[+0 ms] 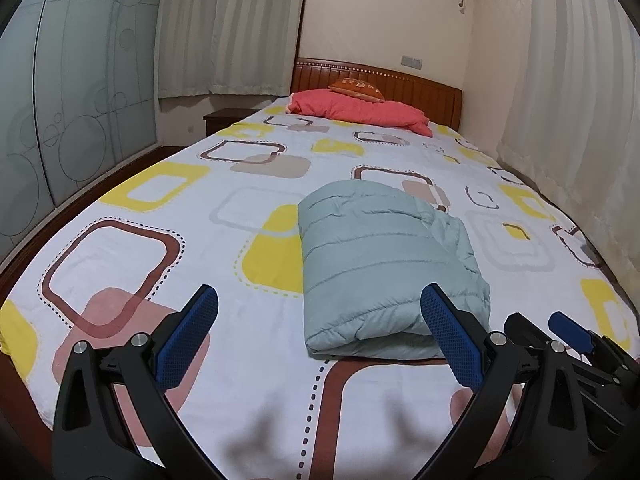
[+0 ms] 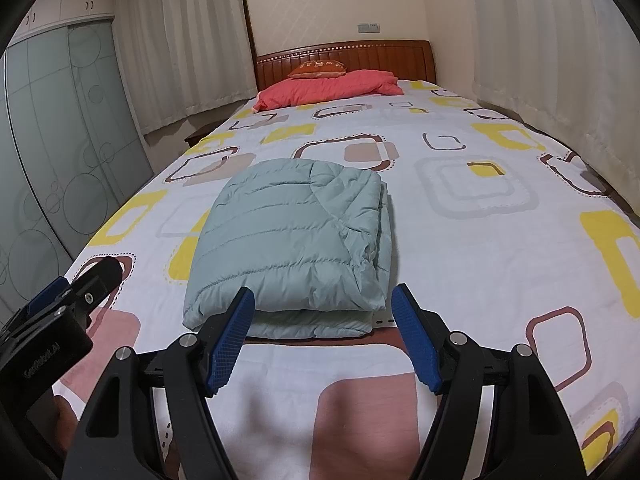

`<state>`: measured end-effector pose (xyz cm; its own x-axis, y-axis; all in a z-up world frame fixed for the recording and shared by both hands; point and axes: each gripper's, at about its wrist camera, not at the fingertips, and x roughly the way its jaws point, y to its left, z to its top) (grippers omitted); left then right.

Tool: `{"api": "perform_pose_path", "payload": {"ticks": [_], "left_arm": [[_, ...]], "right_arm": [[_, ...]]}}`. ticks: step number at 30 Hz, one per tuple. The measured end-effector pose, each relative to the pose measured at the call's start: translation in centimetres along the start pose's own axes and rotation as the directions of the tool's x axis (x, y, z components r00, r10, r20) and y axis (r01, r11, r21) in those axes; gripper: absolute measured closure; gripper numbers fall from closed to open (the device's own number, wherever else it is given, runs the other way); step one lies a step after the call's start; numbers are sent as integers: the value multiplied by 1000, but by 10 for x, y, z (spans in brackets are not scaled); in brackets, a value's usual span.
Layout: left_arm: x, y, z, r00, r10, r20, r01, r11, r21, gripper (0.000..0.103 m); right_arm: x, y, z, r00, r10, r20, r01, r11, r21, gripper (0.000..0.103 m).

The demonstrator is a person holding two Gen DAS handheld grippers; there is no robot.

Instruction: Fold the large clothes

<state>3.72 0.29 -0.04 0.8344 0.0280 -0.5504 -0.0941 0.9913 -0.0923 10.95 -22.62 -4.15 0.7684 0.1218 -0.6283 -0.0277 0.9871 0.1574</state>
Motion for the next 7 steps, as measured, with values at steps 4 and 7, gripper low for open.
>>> {"api": "perform_pose_path", "payload": {"ticks": [4,7], "left_arm": [[4,5,0,1000,-6,-11,6,1000,-20,2],[10,9,-2,1000,5,-17,-6,1000,-22,2]], "right_arm": [[1,-2,-1,1000,0,2,0,1000,4,33],[4,-6,-1,1000,-3,-2,3,1000,10,33]]}}
